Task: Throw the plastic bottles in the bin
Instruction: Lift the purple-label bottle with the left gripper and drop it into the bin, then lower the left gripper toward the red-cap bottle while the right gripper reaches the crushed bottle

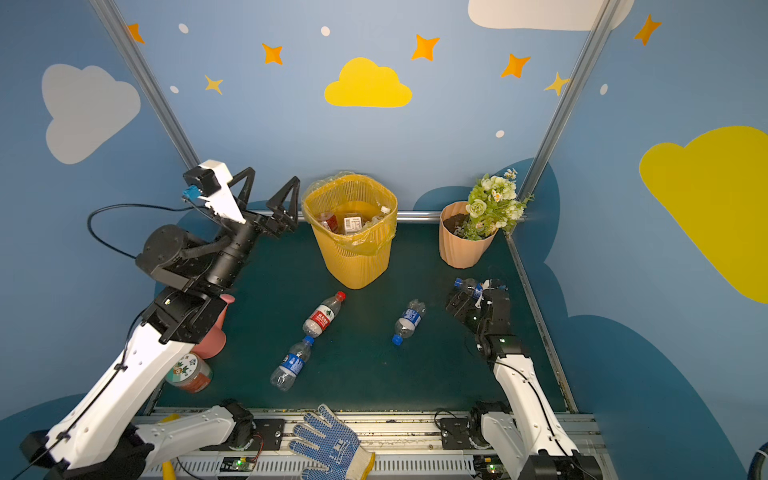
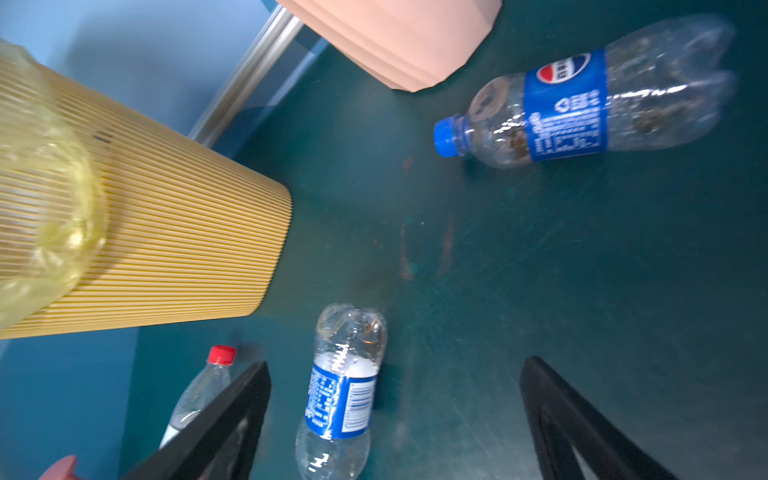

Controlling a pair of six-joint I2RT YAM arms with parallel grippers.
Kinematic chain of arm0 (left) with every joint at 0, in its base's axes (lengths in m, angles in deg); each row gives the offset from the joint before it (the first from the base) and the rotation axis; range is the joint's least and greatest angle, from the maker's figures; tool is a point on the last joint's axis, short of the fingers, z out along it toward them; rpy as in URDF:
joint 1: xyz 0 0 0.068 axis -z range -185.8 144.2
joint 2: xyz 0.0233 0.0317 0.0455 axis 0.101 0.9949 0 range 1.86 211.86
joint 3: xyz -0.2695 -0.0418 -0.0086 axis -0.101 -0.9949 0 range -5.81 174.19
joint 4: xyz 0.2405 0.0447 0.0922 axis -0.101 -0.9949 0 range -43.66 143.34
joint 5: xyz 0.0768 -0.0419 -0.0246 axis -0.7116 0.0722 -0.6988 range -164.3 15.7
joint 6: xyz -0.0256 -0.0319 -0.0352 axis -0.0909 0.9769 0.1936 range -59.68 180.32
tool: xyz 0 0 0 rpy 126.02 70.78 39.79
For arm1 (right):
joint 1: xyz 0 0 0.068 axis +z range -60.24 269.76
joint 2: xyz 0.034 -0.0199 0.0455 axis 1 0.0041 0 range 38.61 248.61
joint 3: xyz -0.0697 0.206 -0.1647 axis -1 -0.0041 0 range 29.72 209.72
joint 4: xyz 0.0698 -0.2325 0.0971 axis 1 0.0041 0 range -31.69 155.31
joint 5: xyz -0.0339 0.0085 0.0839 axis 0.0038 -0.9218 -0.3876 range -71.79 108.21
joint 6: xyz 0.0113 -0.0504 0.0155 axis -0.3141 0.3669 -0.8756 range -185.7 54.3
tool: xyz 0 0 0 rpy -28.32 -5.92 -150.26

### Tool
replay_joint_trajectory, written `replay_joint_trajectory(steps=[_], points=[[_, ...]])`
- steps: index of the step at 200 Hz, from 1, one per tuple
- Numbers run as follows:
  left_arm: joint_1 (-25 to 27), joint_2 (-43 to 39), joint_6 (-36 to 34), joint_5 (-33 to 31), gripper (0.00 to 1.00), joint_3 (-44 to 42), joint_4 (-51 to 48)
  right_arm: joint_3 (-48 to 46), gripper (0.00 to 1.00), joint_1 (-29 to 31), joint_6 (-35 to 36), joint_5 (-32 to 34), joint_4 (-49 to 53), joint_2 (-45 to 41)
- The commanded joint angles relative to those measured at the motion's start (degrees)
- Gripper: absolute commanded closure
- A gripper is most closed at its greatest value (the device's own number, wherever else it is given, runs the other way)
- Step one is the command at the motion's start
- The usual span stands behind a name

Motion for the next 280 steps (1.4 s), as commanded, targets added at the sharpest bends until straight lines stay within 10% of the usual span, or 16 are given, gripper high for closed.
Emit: replay_joint_trajectory(steps=[1,93,280], points=[[-0.20,0.29,-0.04,-4.89,0.00,-6.74,-5.09,4.82,0.07,-1.58,2.38,4.91,4.99,1.90],[-0.56,-8.41,13.48,-10.55,0.00,-26.61,-14.99,11.08,0.08,-3.65,2.67,-3.74,8.18,12.57],[-6.08,-7.93,30.08,-11.67,0.00,-40.54,-27.71,20.33,0.11,18.72,-0.91,-5.79,11.50,35.98]])
